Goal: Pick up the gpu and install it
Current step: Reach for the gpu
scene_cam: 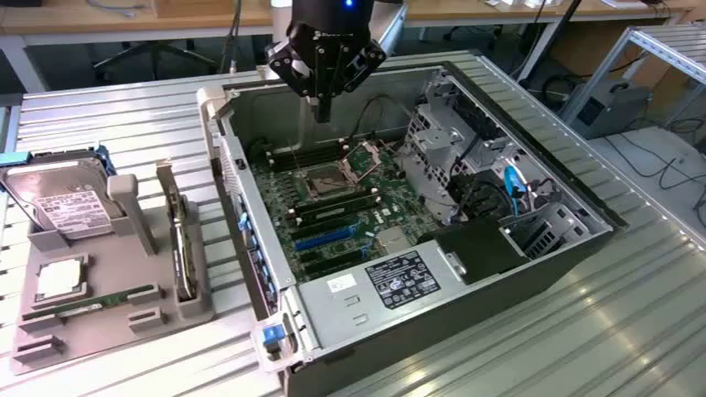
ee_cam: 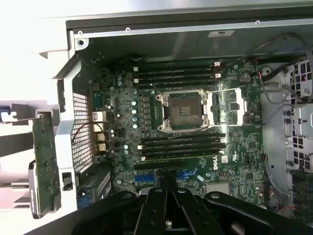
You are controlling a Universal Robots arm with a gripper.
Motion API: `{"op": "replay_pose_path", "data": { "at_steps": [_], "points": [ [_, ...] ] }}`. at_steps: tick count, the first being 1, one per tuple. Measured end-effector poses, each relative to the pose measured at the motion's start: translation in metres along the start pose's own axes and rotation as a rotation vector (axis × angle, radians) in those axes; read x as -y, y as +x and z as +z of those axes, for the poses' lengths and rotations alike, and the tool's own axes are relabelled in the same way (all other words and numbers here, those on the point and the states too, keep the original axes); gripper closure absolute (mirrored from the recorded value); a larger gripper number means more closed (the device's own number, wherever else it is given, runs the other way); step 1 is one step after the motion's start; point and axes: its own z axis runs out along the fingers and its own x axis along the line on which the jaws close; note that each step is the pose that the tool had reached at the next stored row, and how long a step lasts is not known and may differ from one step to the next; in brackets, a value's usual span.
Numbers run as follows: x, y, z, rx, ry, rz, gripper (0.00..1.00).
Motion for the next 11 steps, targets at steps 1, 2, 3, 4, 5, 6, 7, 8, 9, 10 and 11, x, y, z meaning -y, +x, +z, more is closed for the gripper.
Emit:
{"op": "replay_pose_path", "data": {
  "at_steps": [1,2,3,4,5,6,7,8,9,10,11],
  "points": [
    [0.0000,0.0005,-0.0001,0.0000,0.0001,0.000,0.89],
    [0.0001,0.0012,0.0000,0.0000,0.0000,0.000,0.89],
    [0.0001,0.0015,0.0000,0.0000,0.0000,0.000,0.89],
    [0.0002,0.0022,0.0000,0.0001,-0.0001,0.000,0.89],
    [0.0002,0.0028,-0.0001,0.0000,0.0000,0.000,0.89],
    [0.0003,0.0034,-0.0001,0.0000,0.0000,0.000,0.89],
    [0.0003,0.0042,-0.0001,0.0000,0.0001,0.000,0.89],
    [0.0004,0.0053,-0.0002,0.0000,0.0001,0.000,0.89],
    [0.0005,0.0066,-0.0002,0.0000,0.0001,0.000,0.89],
    [0.0006,0.0078,-0.0002,0.0000,0.0000,0.000,0.89],
    [0.0007,0.0091,-0.0002,0.0000,0.0000,0.000,0.89]
  ]
}}
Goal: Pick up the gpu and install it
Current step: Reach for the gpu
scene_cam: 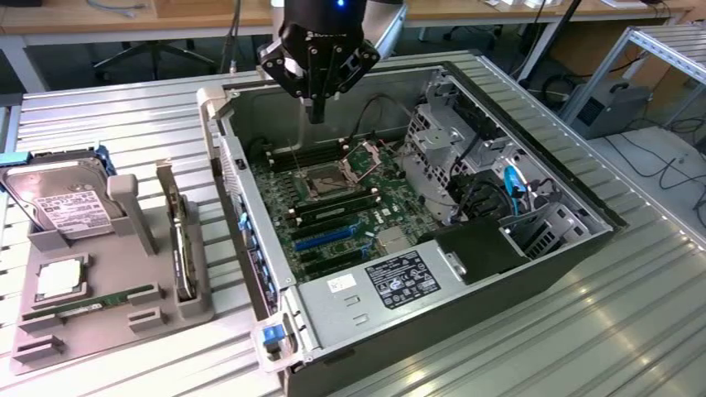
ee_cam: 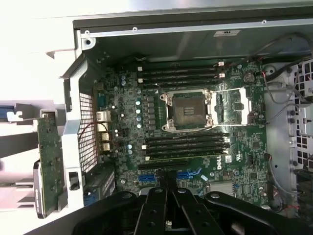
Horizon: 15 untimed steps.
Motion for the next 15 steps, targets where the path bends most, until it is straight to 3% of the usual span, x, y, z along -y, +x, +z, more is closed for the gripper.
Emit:
{"op": "replay_pose_path", "data": {
  "at_steps": [7,15],
  "points": [
    [0.0010,0.013,-0.0003,0.0001,0.0000,0.000,0.89],
    [0.0015,0.020,-0.0004,0.0000,0.0000,0.000,0.89]
  ]
}}
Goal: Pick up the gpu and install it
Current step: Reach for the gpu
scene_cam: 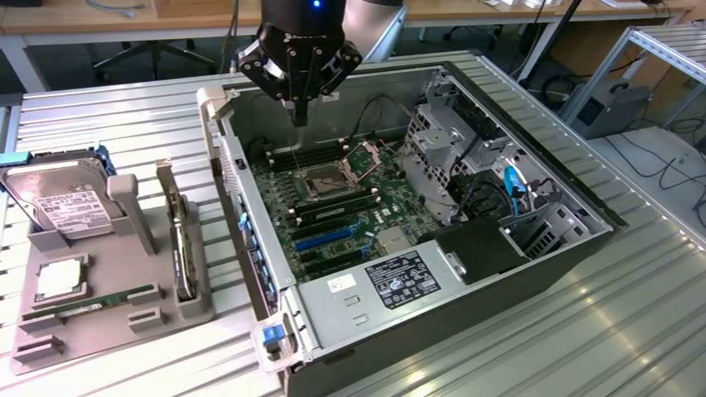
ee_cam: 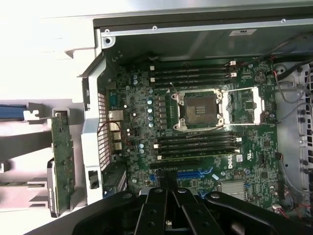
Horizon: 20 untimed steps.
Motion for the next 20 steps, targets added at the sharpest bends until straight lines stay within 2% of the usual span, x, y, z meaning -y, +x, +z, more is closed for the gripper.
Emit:
{"op": "replay_pose_path", "data": {
  "at_steps": [20],
  "points": [
    [0.0016,0.021,-0.0005,0.0000,0.0000,0.000,0.89]
  ]
}}
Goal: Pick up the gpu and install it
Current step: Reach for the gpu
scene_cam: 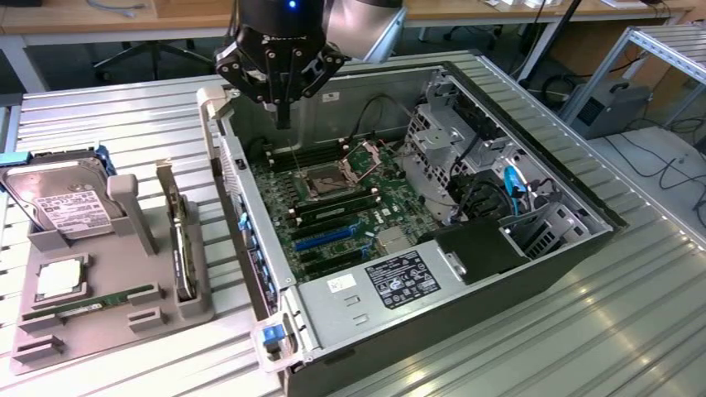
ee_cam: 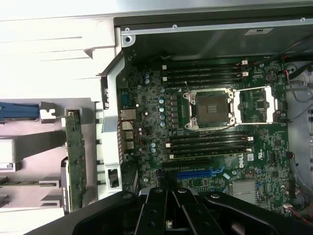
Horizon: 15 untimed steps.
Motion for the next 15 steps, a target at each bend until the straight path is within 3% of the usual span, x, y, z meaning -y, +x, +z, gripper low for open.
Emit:
{"op": "replay_pose_path", "data": {
  "at_steps": [15],
  "points": [
    [0.0008,0.0105,-0.0002,0.0000,0.0000,0.000,0.89]
  ]
}}
